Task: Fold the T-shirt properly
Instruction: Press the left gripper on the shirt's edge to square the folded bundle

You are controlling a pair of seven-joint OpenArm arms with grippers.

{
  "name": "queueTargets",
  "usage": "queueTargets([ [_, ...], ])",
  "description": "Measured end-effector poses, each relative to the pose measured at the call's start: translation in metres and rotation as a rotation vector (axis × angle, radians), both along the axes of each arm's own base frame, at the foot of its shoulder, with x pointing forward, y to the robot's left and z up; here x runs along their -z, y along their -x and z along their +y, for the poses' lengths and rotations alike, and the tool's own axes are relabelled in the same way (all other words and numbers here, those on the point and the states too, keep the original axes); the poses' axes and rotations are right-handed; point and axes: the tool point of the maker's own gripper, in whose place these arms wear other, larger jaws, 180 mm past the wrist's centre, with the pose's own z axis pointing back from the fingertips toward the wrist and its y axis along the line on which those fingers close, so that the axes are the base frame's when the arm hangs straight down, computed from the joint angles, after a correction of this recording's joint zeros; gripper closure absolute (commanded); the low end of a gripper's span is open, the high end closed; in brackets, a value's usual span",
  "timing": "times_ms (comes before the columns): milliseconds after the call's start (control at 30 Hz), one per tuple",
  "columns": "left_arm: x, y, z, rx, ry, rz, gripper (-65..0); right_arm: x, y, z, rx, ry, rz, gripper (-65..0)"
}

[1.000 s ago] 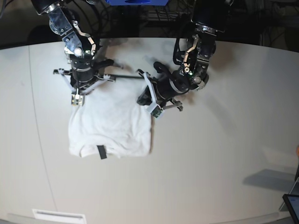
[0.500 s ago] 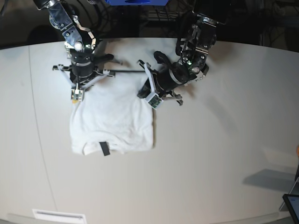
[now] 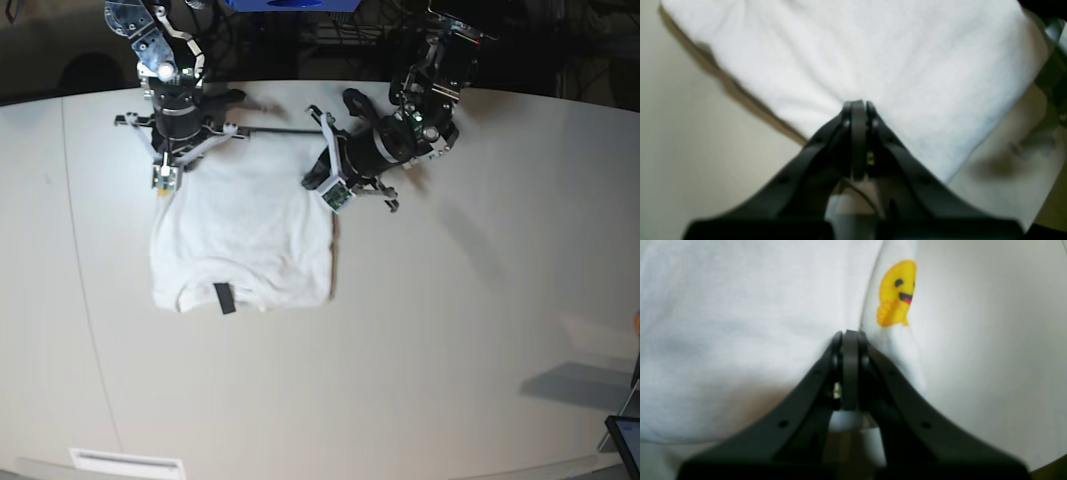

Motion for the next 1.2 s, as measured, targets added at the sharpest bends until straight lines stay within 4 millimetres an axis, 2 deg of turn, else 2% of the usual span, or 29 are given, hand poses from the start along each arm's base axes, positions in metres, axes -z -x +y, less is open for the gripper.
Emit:
queueTargets([
  [133, -0.003, 0.014, 0.004, 0.013, -0.020, 0.003, 0.0, 0.000, 0.004, 0.001, -0.003, -0.003, 0.003, 0.0],
  [467, -0.003, 0.011, 0.007, 0.023, -0.037, 0.000, 0.0, -0.001, 0.008, 0.003, -0.004, -0.015, 0.010, 0.0],
  [700, -0.005, 0.001, 0.012, 0.019, -0.061, -0.016, 0.0, -0.008, 0.024, 0.017, -0.006, -0.100, 0.071, 0.0],
  [1200, -0.007, 0.001, 0.018, 0.018, -0.110, -0.017, 0.0, -0.010, 0.015, 0.018, -0.016, -0.111, 0.075, 0.0],
])
